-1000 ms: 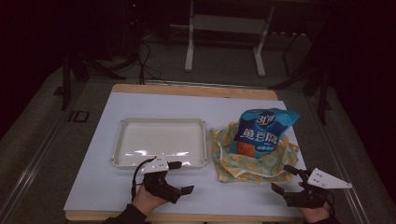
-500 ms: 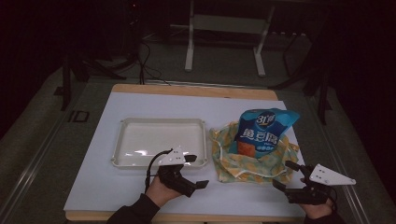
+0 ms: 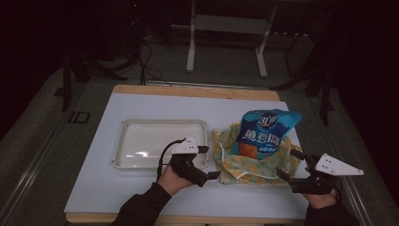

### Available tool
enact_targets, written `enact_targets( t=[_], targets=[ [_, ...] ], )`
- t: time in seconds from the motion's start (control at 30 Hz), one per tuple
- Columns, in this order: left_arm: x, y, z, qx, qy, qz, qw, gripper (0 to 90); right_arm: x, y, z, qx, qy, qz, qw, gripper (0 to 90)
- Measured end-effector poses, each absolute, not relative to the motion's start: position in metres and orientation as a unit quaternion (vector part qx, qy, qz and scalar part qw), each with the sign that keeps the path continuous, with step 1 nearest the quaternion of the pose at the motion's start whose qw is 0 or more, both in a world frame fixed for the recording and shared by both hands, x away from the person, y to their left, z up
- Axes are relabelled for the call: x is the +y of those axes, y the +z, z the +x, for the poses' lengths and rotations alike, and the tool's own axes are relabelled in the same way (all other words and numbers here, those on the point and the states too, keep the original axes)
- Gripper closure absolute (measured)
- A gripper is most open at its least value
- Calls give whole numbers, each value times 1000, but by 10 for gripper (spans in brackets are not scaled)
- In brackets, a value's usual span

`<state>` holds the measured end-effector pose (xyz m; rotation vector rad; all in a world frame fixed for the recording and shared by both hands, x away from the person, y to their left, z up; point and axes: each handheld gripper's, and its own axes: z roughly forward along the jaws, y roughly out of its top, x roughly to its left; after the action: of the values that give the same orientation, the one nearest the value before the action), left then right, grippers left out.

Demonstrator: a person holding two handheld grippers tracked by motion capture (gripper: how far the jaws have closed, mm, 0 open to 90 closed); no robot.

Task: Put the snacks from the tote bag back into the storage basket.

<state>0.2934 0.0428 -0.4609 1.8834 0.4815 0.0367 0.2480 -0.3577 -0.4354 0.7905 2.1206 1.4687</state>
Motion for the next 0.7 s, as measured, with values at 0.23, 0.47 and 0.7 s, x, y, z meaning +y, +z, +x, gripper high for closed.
enact_targets(
  t=[0.23,0.47,0.7],
  targets=[
    [30,-449,308,200,29,795,572,19,-359,-427,256,759,537,285,233,121],
    [18,-439,322,191,34,792,579,19,-363,-417,264,752,540,288,247,120],
    [3,-430,340,186,47,789,584,19,-368,-409,274,744,539,296,263,123]
  ],
)
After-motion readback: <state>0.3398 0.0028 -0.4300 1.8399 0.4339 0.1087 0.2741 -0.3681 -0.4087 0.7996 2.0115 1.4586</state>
